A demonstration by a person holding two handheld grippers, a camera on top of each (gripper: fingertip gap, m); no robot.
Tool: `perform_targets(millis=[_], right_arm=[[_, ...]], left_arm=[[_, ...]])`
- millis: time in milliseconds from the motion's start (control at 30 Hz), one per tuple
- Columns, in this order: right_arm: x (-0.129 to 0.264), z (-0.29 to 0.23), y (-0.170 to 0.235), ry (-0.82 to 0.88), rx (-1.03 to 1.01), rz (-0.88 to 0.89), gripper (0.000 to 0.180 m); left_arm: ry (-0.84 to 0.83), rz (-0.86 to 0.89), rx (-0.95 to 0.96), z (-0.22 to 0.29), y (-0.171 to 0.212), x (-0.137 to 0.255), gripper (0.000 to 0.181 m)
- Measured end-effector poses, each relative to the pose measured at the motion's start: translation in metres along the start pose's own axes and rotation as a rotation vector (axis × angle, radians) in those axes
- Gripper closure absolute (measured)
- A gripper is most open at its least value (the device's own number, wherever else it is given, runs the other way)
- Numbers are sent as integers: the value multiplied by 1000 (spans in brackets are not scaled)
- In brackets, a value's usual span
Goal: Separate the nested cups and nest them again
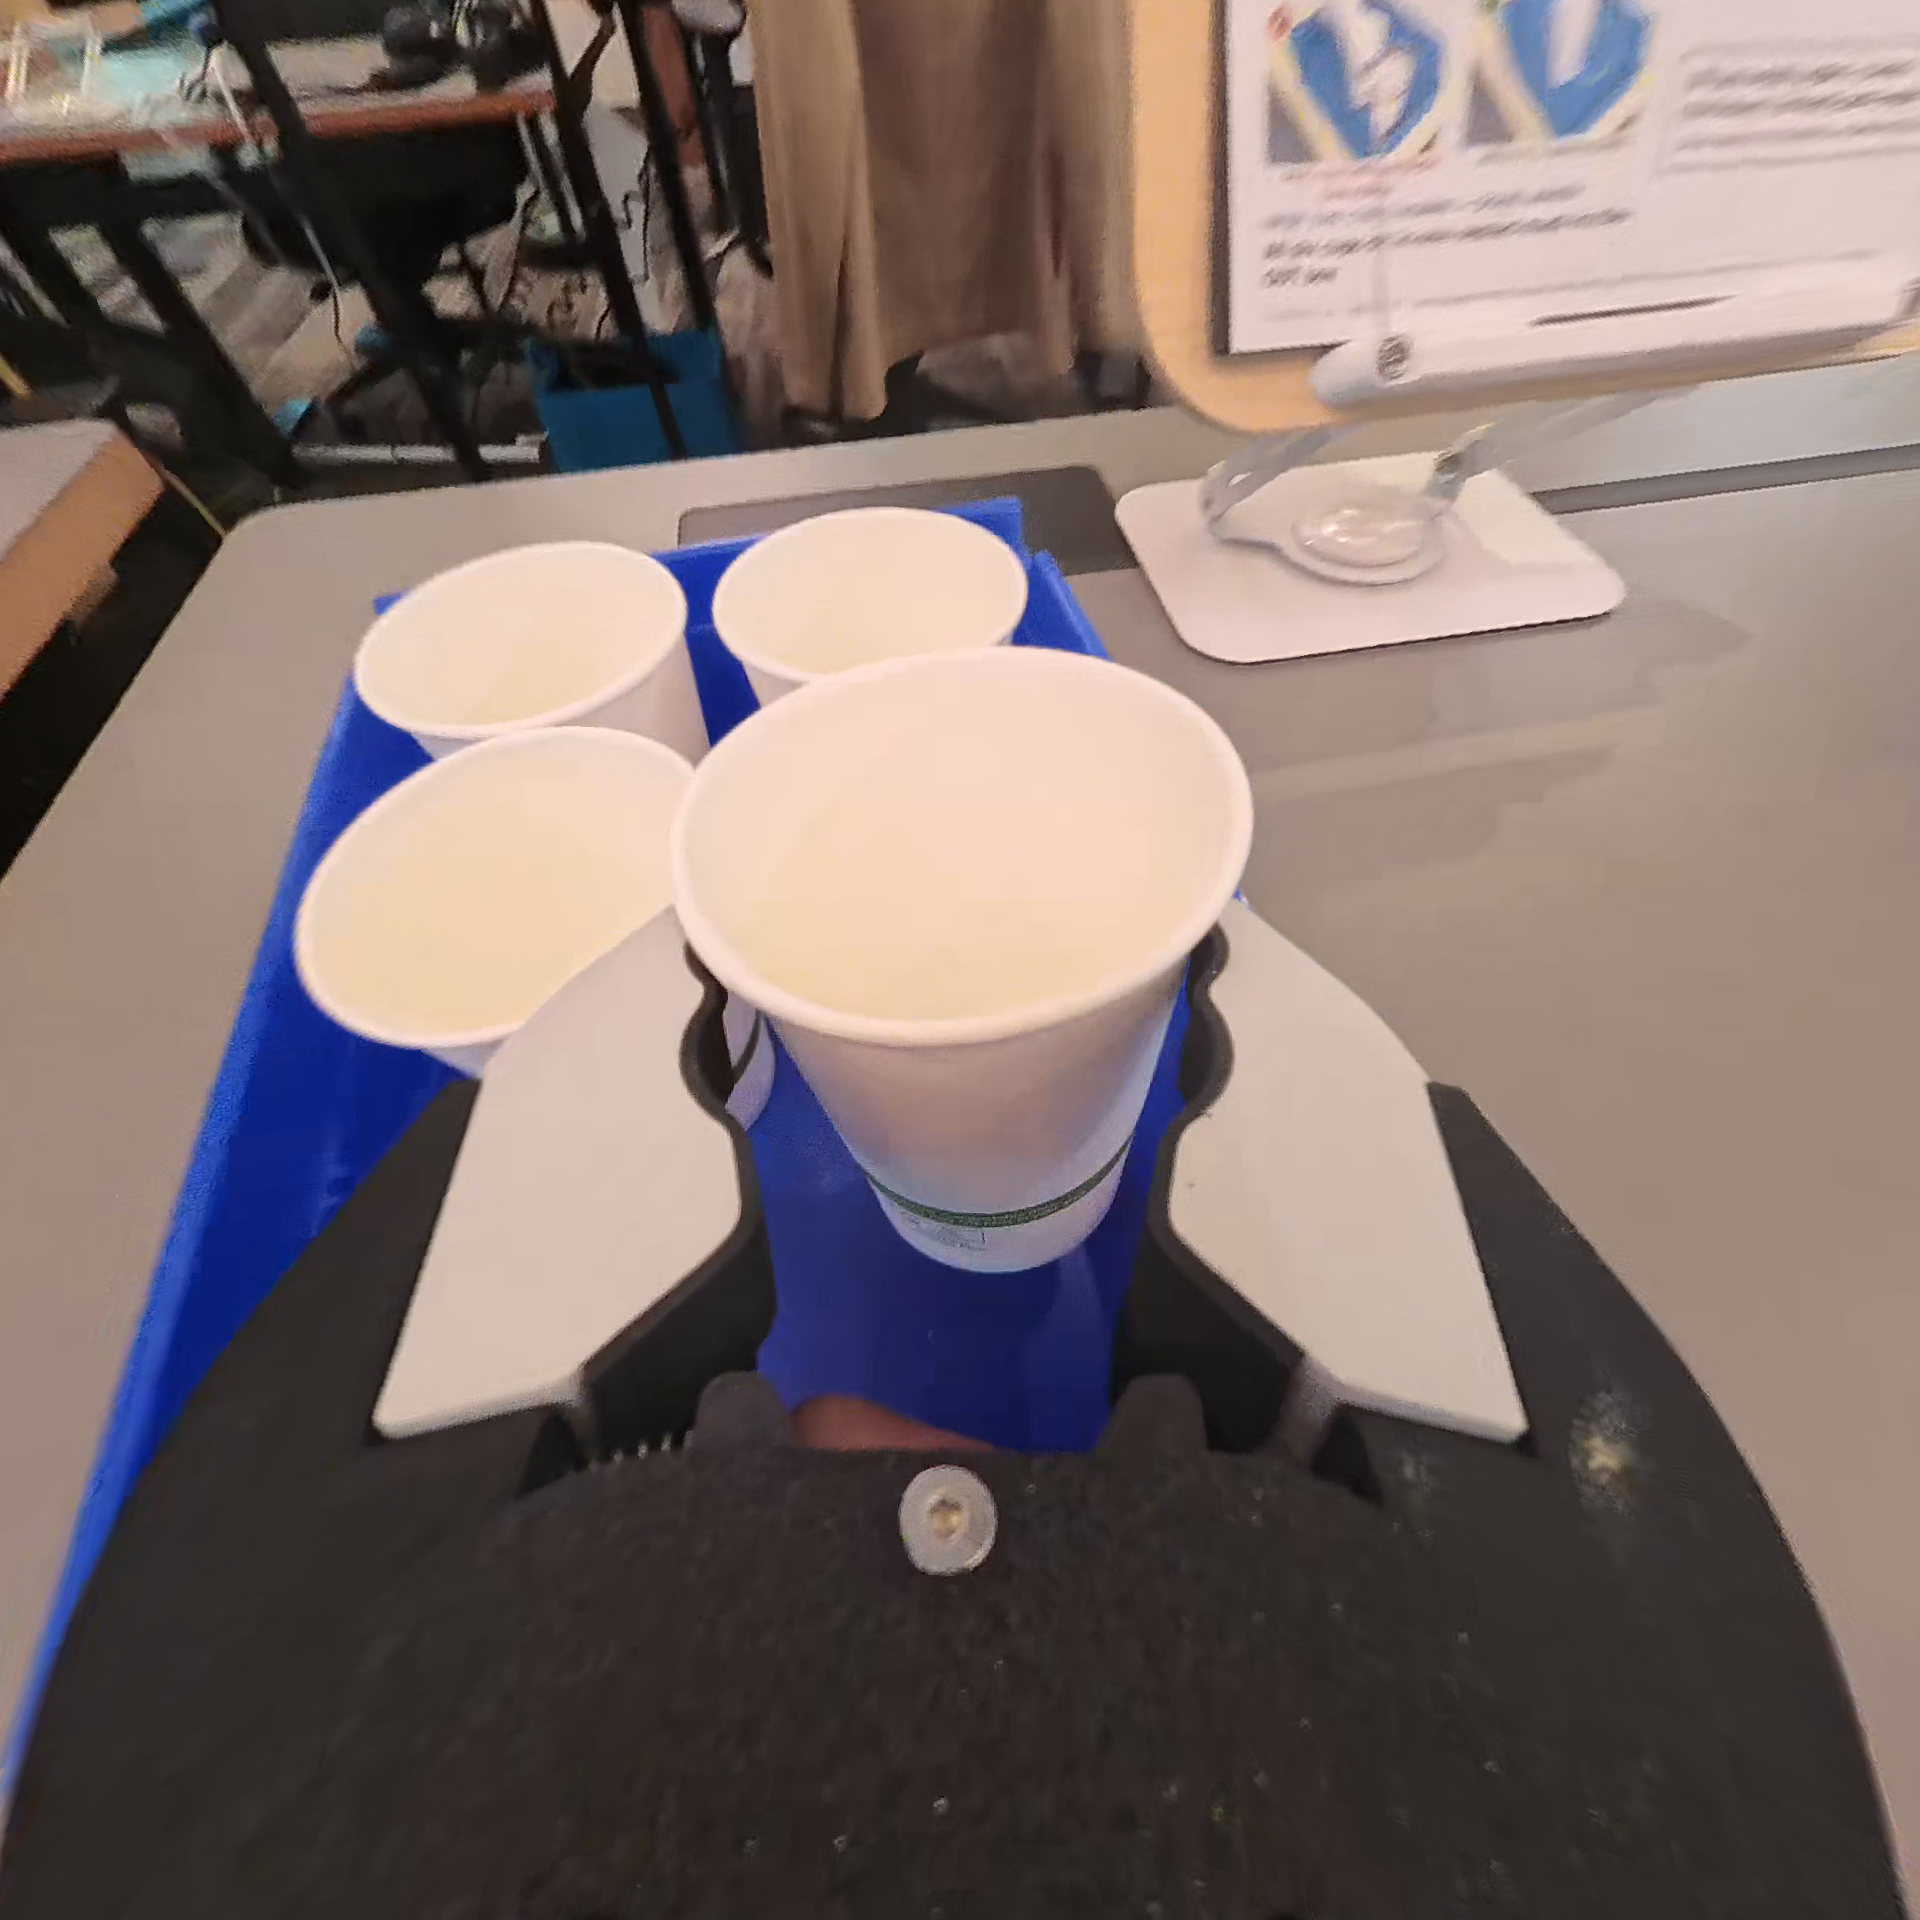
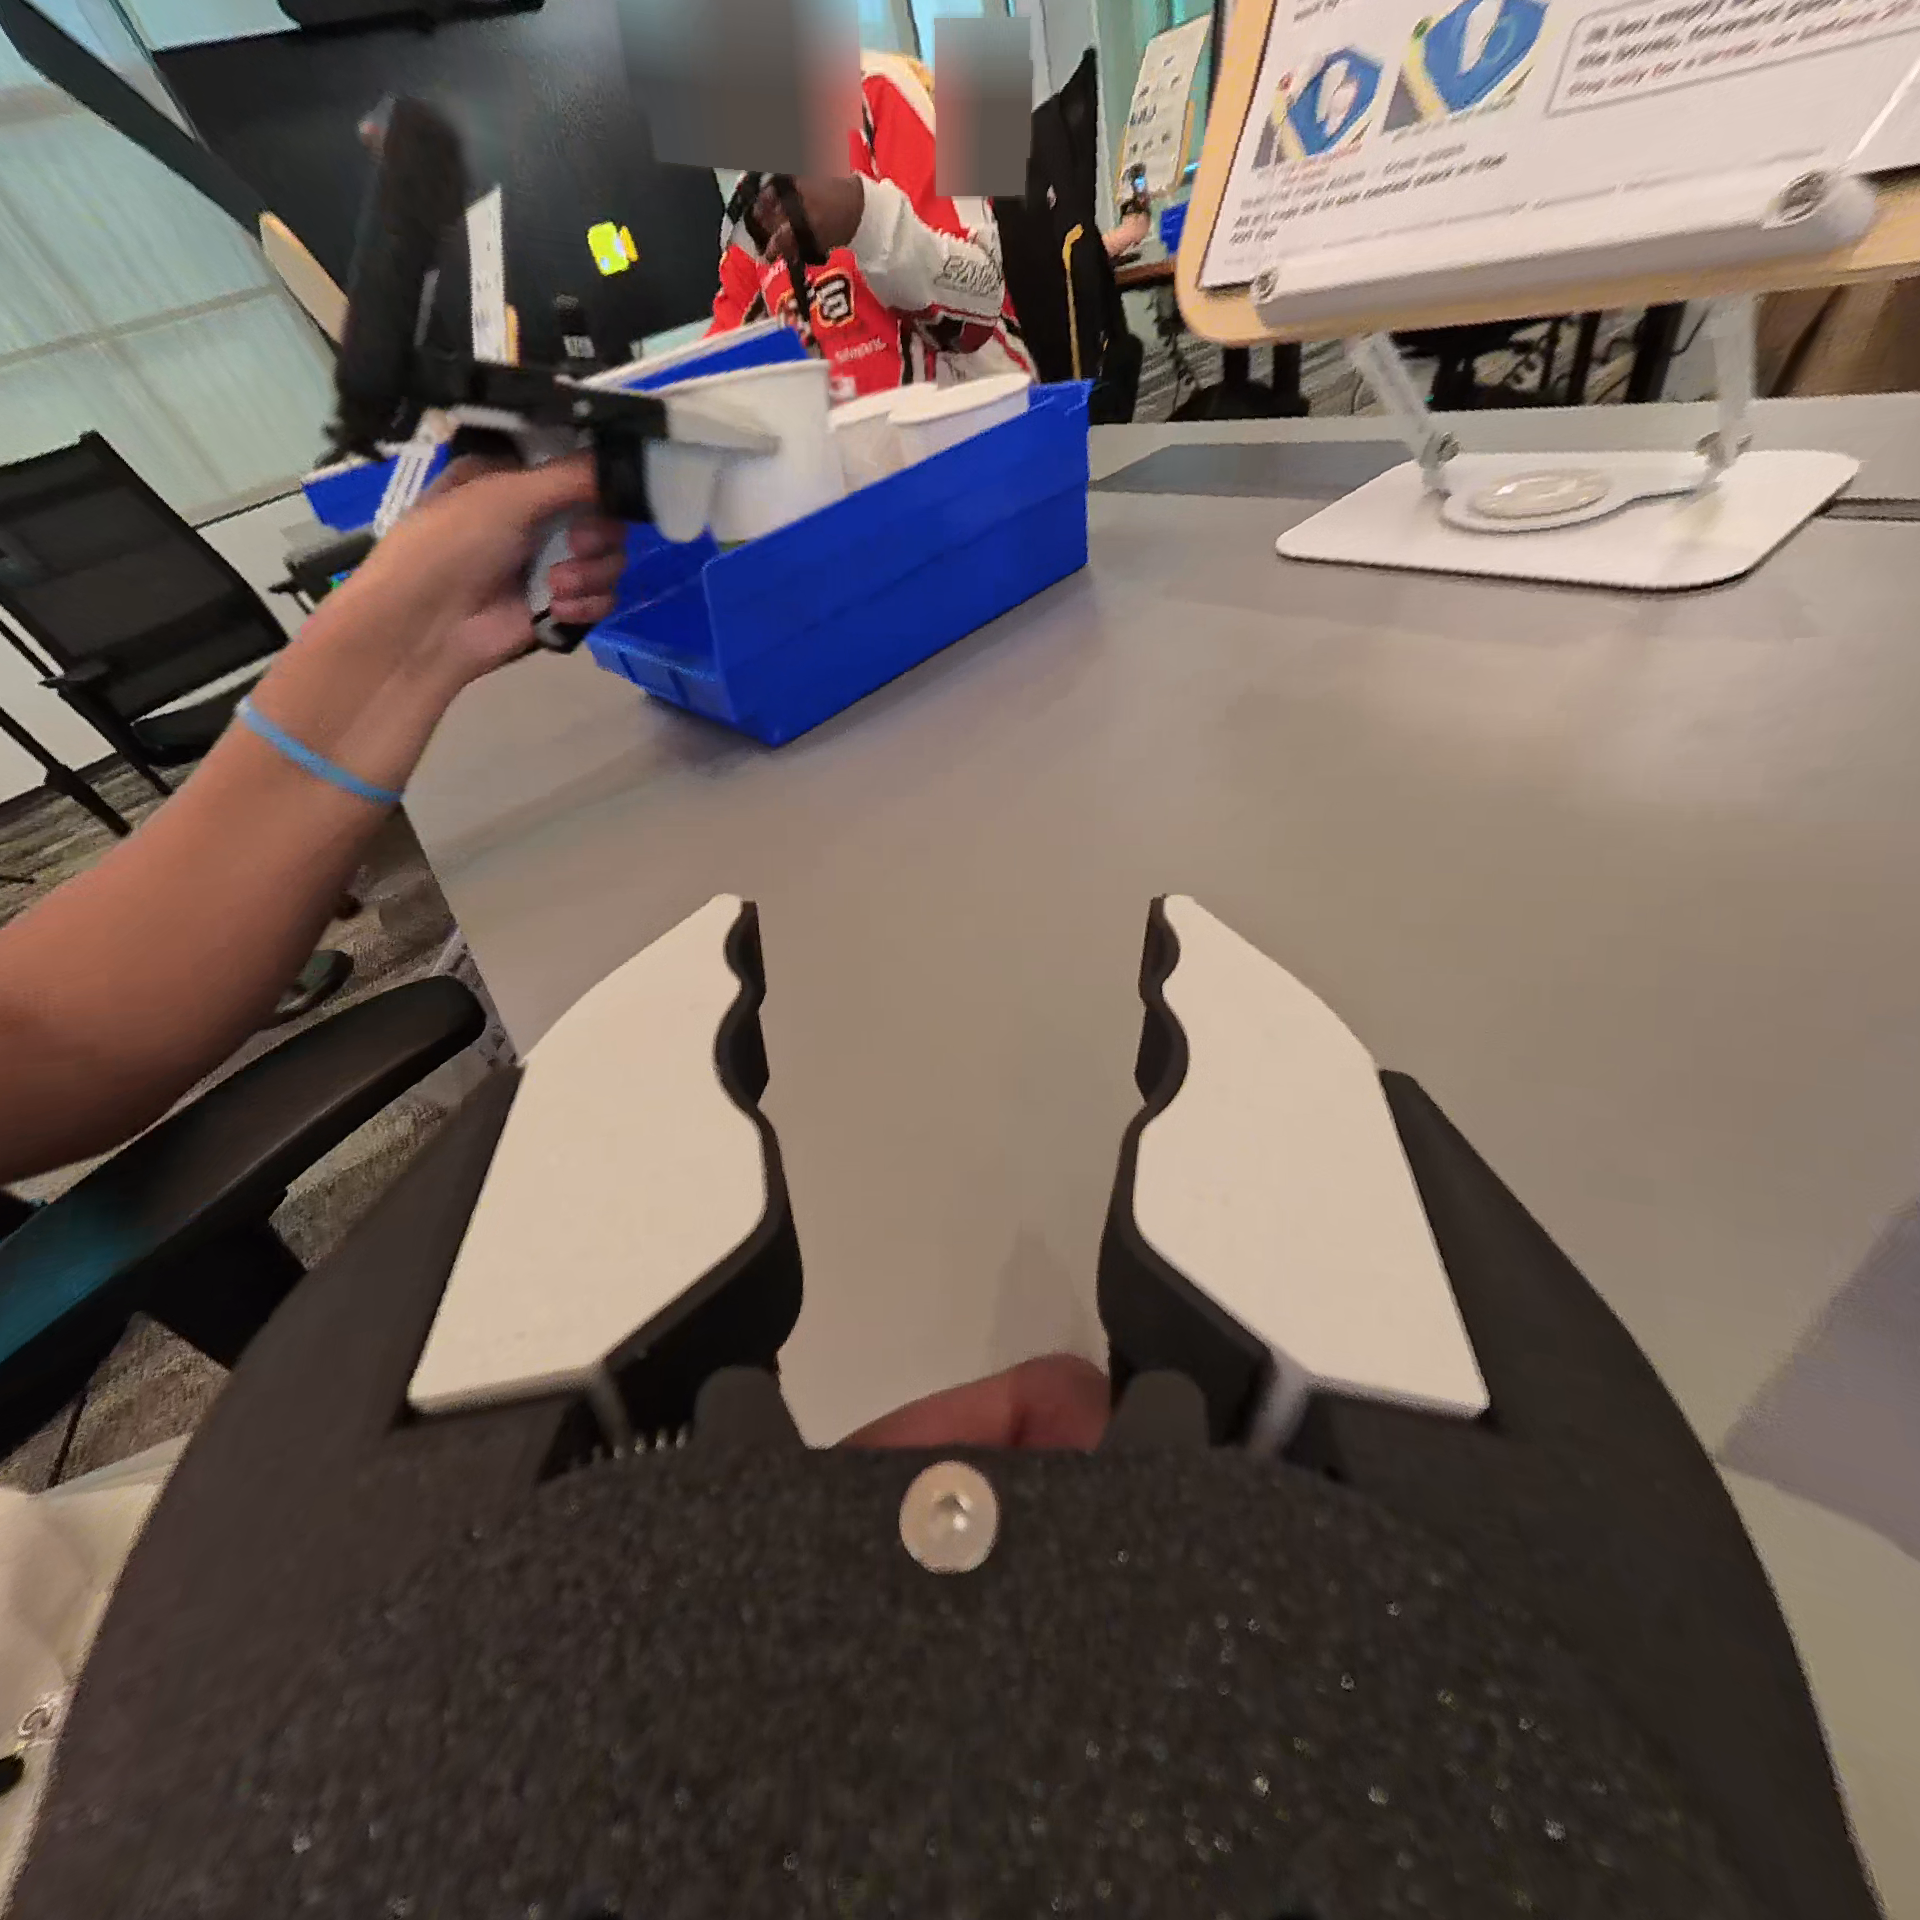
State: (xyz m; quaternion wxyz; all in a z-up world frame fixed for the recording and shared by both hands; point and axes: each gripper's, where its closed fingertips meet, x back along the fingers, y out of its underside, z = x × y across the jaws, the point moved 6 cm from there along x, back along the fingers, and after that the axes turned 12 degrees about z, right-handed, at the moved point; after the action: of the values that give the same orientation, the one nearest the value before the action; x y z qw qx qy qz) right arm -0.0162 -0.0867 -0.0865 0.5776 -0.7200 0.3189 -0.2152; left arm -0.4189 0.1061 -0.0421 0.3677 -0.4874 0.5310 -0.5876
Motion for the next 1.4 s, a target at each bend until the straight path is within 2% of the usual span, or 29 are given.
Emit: perform_targets(millis=[133,267,400,500,633,833,1133,1300,1400], right_arm=[[6,10,-11,-38,-16,17,110],[-7,0,-27,-212,21,13,107],[-41,-31,-49,-391,51,11,100],[-69,-58,-62,-498,58,8,95],[-94,-73,-71,-529,67,29,92],[-90,-71,-70,-591,2,37,90],[-80,-68,-66,-602,-25,69,87],[-76,-64,-67,-588,-16,113,89],[-72,-59,-71,-544,3,121,89]], left_arm=[[174,83,16,2,-17,49,96],[448,130,6,28,-41,87,96],[740,160,-49,89,-60,107,96],[949,153,-89,138,-61,115,96],[1130,128,-161,190,-52,117,96],[1237,78,-211,226,-42,117,96],[1287,19,-207,248,-38,111,96],[1275,13,-200,253,-38,111,96],[1191,63,-148,245,-39,114,92]])
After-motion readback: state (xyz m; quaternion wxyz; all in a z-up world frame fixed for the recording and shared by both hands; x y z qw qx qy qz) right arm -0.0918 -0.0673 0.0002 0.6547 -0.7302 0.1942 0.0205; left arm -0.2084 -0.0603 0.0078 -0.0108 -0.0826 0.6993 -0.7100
